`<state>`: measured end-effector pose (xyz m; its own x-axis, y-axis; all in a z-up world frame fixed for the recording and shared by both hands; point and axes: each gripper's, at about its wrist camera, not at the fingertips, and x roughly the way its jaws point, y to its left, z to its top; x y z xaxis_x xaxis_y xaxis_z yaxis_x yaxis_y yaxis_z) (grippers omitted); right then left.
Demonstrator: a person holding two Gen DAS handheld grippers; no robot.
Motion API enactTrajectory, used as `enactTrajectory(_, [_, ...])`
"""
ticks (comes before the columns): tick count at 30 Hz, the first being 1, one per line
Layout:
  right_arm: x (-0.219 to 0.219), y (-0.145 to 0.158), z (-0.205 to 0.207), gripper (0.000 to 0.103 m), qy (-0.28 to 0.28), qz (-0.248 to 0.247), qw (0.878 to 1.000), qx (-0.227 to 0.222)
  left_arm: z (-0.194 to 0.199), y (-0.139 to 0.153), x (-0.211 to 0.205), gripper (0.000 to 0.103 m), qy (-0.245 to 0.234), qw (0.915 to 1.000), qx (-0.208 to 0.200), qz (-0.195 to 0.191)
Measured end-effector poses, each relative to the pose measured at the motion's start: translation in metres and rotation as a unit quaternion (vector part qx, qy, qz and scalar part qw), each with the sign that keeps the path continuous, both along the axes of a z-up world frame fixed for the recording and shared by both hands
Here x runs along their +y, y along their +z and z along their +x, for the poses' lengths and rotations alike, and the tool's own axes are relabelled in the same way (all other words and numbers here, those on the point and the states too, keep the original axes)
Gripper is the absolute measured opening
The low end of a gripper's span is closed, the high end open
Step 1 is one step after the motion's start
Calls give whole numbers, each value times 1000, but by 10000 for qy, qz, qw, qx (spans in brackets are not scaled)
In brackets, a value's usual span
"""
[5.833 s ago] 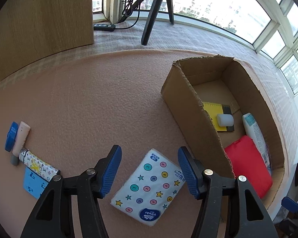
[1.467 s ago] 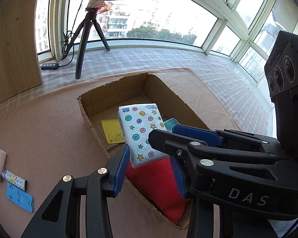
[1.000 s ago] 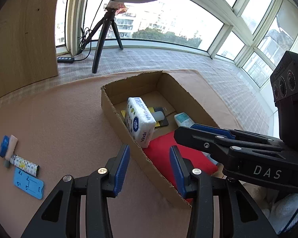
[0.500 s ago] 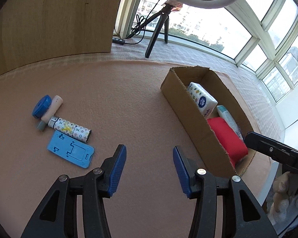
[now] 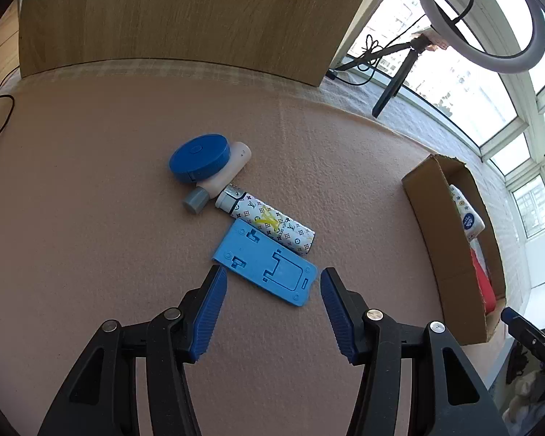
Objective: Organize objects
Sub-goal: 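Move the left tool to the blue phone stand and close on it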
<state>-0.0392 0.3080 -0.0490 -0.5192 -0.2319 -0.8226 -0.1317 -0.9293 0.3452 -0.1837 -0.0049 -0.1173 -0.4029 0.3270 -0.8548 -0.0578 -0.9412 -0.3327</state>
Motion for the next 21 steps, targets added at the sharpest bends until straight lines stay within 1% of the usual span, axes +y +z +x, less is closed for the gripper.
enactTrajectory(3, [-5,-1,2,60,31,35,10000,-40,-7,-4,-6,57,-16,10000,-37,87])
enactTrajectory(5, [-6,-2,4,60,14,17,10000,-45,-12,-5,-6,57,-28,10000,-16,17])
enactTrajectory(7, [-6,-3,5,60,-16,-15,10000,-57,-18,-8,-6,57,-24,10000,-24,28])
enactTrajectory(13, [-7,-6,10,60,-57,-65,9999,-96,-34,-13,-10,57,134,9998,-15,136])
enactTrajectory(21, [-7,-6,17,60,-123,-103,9998,-125,-42,-26,-4,57,77,9999,-140,65])
